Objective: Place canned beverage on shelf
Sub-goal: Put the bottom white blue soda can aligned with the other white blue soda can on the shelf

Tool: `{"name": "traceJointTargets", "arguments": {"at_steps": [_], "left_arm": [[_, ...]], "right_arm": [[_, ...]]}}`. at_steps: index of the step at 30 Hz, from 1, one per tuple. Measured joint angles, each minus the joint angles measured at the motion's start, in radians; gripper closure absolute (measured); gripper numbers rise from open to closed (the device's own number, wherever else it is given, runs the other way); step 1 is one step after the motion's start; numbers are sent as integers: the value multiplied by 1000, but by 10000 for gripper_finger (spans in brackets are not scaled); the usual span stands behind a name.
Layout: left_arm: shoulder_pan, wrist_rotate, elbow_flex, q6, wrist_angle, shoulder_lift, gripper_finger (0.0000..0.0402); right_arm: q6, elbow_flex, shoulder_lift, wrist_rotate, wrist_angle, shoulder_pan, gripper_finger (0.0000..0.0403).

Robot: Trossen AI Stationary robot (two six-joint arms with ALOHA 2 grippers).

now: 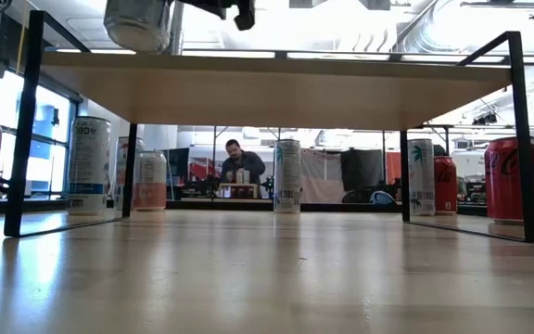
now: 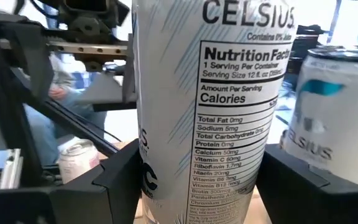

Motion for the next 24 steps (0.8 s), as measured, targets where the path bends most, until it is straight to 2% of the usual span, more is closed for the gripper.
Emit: {"name": "traceJointTargets", "arguments": {"at_steps": [7,17,24], "left_arm": [[0,-3,0,0,0,0,66],[0,-13,0,-1,7,0,66],[0,-13,0,-2,12,0,66]], "right_arm": [[-32,7,0,-114,-53,-20,151],[-79,7,5,-132,-75,-54,151],[-56,8,19,-123,-71,-70,151]]}}
